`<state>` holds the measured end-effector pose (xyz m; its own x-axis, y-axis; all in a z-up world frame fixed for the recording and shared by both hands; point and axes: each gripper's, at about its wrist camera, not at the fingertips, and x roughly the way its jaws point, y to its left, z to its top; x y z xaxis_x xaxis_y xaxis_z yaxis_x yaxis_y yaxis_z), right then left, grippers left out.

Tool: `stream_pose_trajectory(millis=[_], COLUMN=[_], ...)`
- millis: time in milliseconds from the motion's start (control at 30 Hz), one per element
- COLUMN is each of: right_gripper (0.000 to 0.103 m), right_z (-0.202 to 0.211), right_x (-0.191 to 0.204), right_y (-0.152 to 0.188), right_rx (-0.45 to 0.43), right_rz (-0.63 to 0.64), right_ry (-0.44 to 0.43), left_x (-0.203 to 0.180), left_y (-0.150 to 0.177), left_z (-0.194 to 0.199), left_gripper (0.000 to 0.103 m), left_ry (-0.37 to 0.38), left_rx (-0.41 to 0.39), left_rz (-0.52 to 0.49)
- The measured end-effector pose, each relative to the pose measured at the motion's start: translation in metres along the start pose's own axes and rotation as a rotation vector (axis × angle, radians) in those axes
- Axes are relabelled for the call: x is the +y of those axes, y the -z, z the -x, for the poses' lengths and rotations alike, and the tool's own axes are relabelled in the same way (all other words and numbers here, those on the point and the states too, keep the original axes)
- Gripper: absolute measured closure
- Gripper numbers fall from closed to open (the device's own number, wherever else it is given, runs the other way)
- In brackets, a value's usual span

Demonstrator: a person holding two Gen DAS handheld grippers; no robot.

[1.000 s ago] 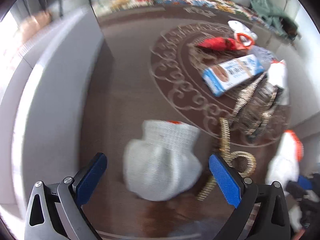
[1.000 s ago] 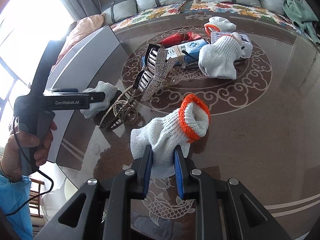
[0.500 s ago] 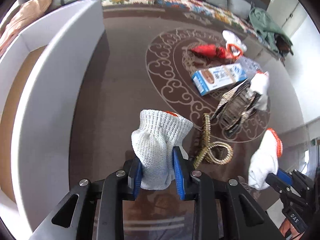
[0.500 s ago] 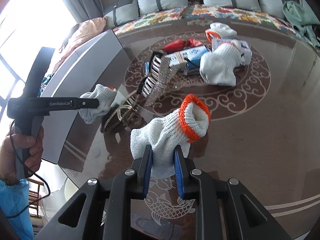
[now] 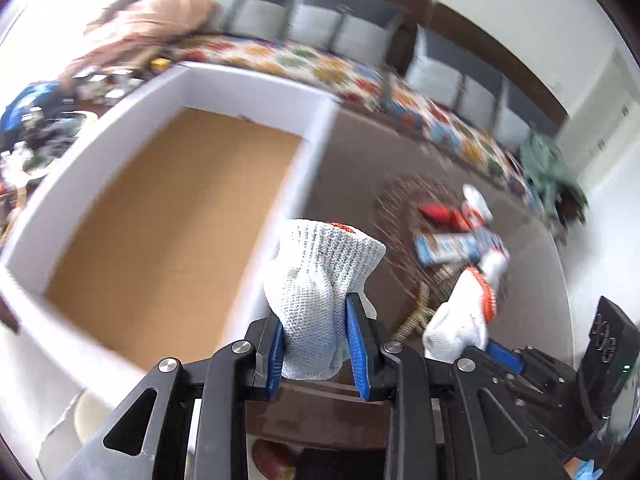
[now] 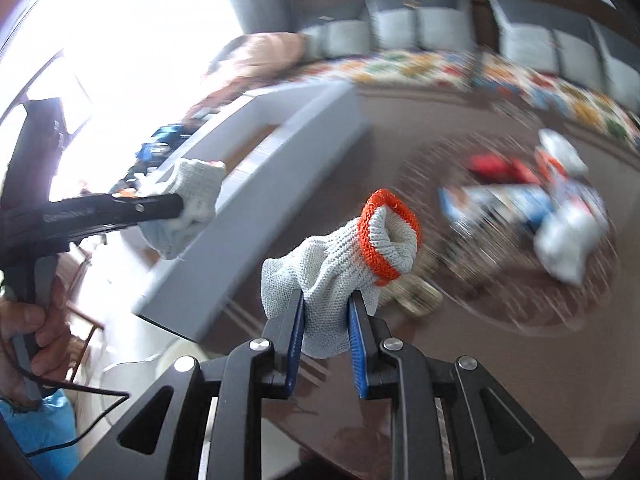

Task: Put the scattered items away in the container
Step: 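Carry the grey glove with the left tool into the white box while the right tool carries its glove there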

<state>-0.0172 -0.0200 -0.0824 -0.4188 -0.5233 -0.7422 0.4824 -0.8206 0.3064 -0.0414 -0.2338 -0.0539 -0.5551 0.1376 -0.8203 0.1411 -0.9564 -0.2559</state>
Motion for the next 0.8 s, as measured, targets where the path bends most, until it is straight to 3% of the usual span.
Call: stream_pose_trajectory(millis=[100, 367, 500, 633, 733, 800], right_gripper=[0.082, 0.082, 0.082, 0.081, 0.073, 0.057], right_z=[-0.007, -0.069, -0.123, -0.169, -0.206, -0.219], right_x=[0.048, 0.167, 0.198, 0.211, 0.210, 0.206], right_y=[-0.029, -0.082, -0.088, -0.089, -0.084, -0.078], right_rx=[-0.025, 0.014, 0.092, 0.158, 0.258, 0.290], right_rz=[0.083, 0.258, 0.277, 0.278, 0.248, 0.225], right_ry=[-0.082, -0.239, -0.260, -0.251, -0.253, -0.223], left_x=[0.040, 0.128, 0.166, 0.181, 0.185, 0.190], left_y=[-0.015, -0.037, -0.044, -0.037, -0.035, -0.035], left_z=[0.020, 0.001, -0.015, -0.035, -0.043, -0.047], left_gripper=[0.075, 0.076, 0.076, 0.075, 0.067, 0.066], left_ry=[-0.072, -0.192, -0.238, -0.215, -0.239, -0.265], left_rx=[-0.043, 0.000, 0.033, 0.070, 0.081, 0.090], left_rz=[0.034, 0.066, 0.081, 0.080, 0.075, 0.082])
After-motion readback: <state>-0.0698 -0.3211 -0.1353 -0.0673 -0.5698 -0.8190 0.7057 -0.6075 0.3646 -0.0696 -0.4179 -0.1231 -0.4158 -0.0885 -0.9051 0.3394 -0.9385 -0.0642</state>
